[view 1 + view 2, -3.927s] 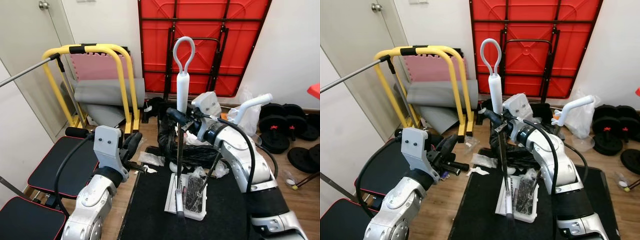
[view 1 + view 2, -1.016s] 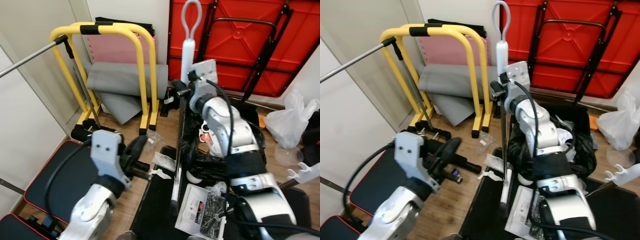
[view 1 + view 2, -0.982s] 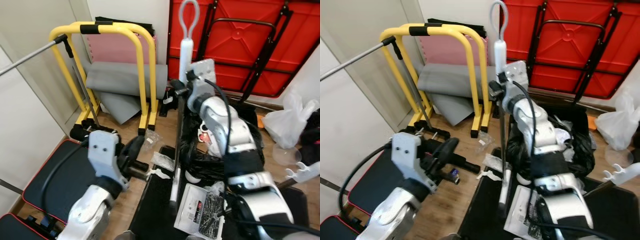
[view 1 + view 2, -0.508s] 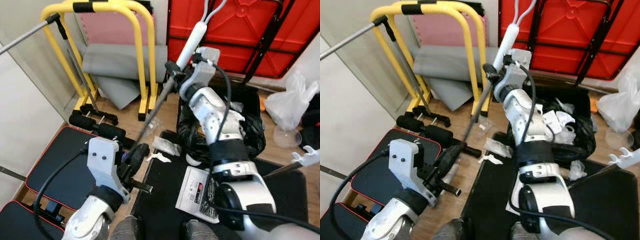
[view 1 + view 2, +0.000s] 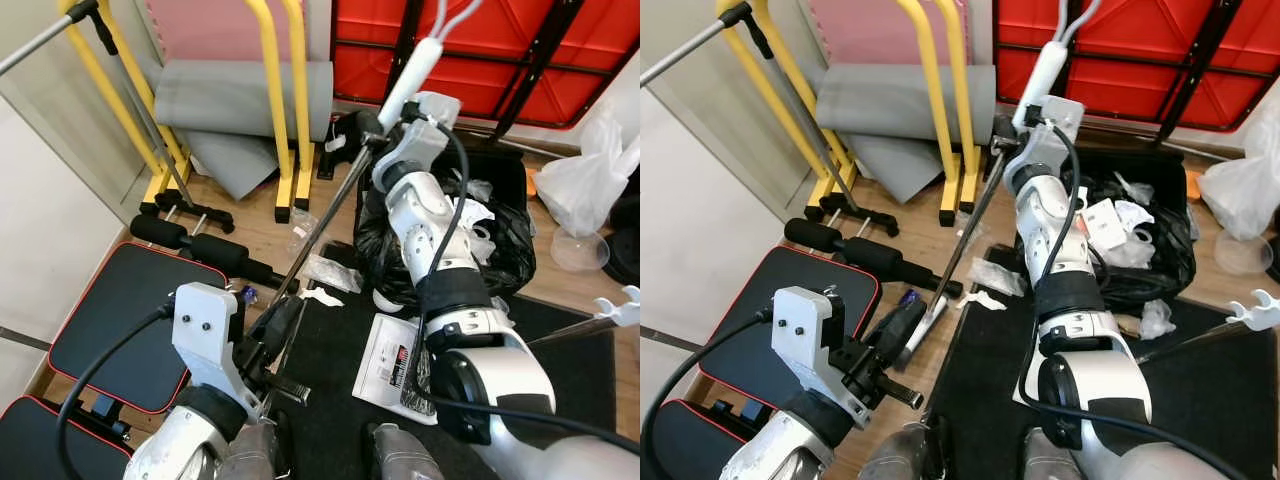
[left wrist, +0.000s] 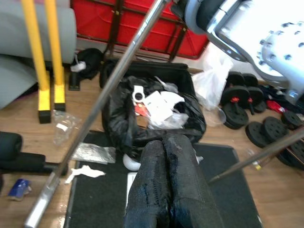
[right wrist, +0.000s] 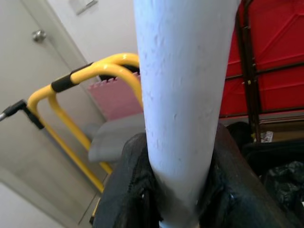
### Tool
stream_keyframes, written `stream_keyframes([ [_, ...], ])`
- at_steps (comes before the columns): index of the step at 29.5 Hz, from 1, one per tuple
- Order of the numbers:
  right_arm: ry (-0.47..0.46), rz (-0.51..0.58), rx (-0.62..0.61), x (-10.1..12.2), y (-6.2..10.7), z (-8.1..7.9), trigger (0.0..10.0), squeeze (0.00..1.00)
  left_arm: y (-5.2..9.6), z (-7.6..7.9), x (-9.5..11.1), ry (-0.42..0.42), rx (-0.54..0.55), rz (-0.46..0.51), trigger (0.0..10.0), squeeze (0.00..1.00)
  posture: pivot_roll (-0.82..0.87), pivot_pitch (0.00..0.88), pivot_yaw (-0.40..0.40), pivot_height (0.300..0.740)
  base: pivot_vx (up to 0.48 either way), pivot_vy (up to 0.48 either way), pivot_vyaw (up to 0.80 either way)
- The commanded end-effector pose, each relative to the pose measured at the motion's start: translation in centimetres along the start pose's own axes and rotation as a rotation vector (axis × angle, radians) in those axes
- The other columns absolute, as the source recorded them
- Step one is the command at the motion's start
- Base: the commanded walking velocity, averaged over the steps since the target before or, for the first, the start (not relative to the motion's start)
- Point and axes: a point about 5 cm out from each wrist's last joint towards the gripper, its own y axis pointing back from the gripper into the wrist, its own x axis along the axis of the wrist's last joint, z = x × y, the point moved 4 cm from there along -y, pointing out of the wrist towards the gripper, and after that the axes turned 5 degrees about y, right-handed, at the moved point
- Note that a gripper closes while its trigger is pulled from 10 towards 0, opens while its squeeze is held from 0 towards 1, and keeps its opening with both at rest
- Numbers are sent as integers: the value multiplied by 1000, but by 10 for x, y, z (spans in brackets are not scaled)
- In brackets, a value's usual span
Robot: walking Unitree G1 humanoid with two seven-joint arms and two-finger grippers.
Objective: Sweep floor
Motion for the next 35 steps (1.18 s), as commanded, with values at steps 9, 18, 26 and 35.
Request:
stream_keyframes([
  [9, -86, 221, 32, 39, -8, -9, 10000, 0, 7, 4, -2, 21, 2, -33, 10000, 0, 52, 325, 0, 740, 0, 0, 0],
  [18, 158, 306, 25, 52, -8, 1, 10000, 0, 11, 7, -2, 34, 1, -40, 10000, 0, 56, 325, 0, 740, 0, 0, 0],
  [26, 224, 277, 17, 46, -8, 9, 10000, 0, 10, 8, -1, 38, 1, -41, 10000, 0, 53, 327, -3, 740, 0, 0, 0],
  [35, 141, 371, -13, 64, -7, 17, 10000, 0, 9, 7, -1, 39, 3, -38, 10000, 0, 44, 326, -7, 740, 0, 0, 0],
])
